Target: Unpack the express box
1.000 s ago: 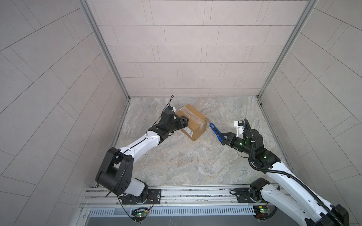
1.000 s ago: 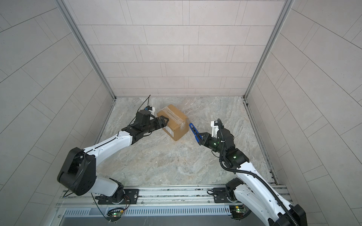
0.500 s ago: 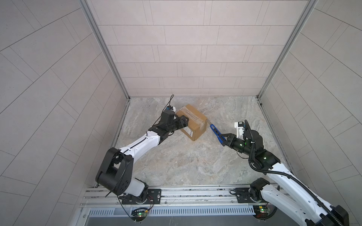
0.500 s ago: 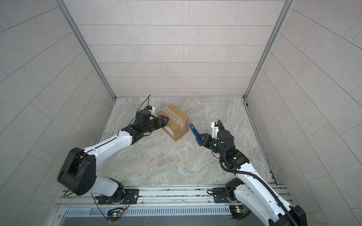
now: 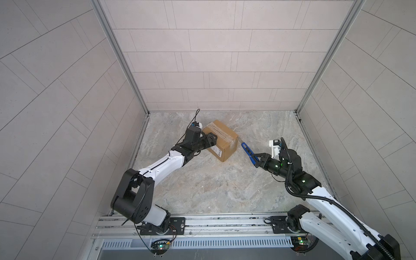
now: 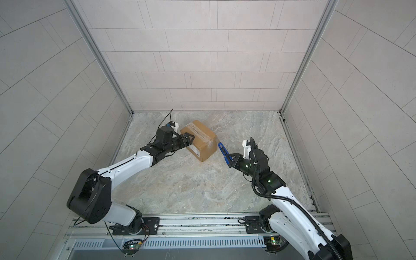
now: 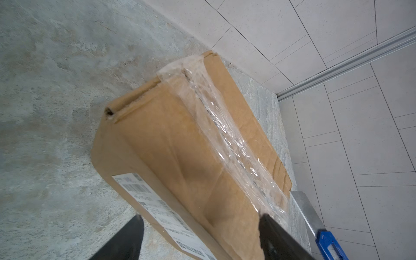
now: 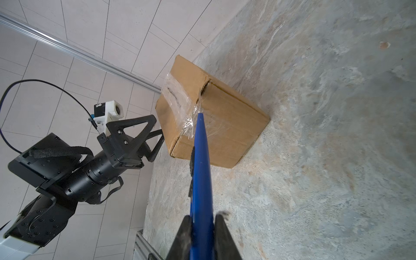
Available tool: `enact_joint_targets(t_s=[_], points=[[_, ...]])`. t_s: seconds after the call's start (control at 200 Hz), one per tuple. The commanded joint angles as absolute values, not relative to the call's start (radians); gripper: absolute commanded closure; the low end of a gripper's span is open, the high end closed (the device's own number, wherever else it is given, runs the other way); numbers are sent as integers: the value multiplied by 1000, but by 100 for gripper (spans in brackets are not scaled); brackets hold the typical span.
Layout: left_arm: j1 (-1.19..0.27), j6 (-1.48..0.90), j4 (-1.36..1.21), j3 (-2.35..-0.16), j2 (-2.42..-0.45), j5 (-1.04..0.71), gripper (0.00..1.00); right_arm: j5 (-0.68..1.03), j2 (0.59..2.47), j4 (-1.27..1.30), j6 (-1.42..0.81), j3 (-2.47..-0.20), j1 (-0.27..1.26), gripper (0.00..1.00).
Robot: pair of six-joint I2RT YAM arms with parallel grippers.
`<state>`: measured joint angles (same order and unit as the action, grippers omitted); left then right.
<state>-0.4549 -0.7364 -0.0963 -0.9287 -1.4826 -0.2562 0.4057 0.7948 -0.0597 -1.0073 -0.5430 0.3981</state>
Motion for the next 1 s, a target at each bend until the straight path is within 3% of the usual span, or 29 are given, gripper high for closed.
enact_joint_targets(t_s=[0.0,0.991], points=[[-457,-740,-115,-939,-1495,-261,17,417,796,-22,-1026,-535,396,100],[-457,-753,-129,-931,-1502,-270,17,419,766,22,-1083,-497,397,100]])
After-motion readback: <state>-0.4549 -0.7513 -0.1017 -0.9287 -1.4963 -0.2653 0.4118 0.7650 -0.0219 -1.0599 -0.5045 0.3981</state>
